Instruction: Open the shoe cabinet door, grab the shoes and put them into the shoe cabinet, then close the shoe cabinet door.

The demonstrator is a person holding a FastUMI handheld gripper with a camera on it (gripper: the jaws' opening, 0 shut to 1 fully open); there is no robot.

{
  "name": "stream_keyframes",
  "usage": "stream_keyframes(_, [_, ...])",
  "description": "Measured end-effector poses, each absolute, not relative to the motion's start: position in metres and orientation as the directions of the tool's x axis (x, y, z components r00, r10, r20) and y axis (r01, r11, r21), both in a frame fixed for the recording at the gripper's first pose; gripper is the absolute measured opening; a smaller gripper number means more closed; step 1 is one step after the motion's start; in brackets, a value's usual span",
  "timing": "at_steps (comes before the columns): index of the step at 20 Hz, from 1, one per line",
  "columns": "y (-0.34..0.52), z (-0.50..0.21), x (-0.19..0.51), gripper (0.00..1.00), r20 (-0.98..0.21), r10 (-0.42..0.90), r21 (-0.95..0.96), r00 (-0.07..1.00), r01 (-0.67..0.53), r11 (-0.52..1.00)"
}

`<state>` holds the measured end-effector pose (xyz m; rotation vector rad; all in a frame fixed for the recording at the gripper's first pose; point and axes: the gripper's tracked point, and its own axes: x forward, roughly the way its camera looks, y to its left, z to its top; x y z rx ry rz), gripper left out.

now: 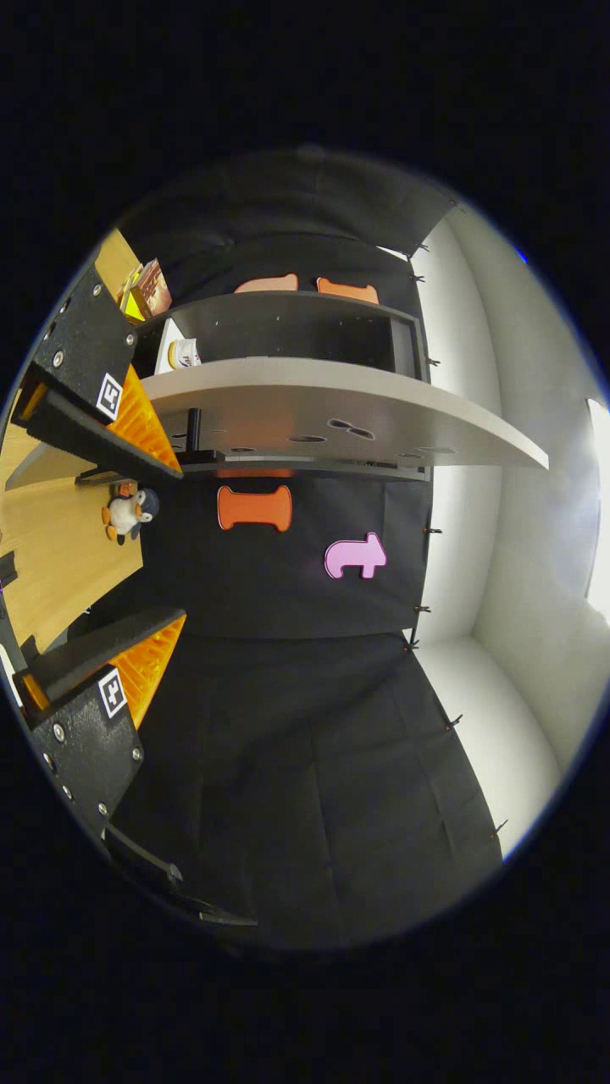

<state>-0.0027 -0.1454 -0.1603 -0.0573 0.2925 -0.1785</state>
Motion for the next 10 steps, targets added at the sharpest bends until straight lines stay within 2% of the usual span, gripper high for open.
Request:
stream_keyframes(6, [-0.143,-0.172,0.003,0.88,-0.291,-0.14,-0.033,0.946,0.137,0.99])
stream_keyframes(10, [-0.131,-0.17,0.001,0.84,-0.255,-0.154,-0.103,0.955,0.131,0.986])
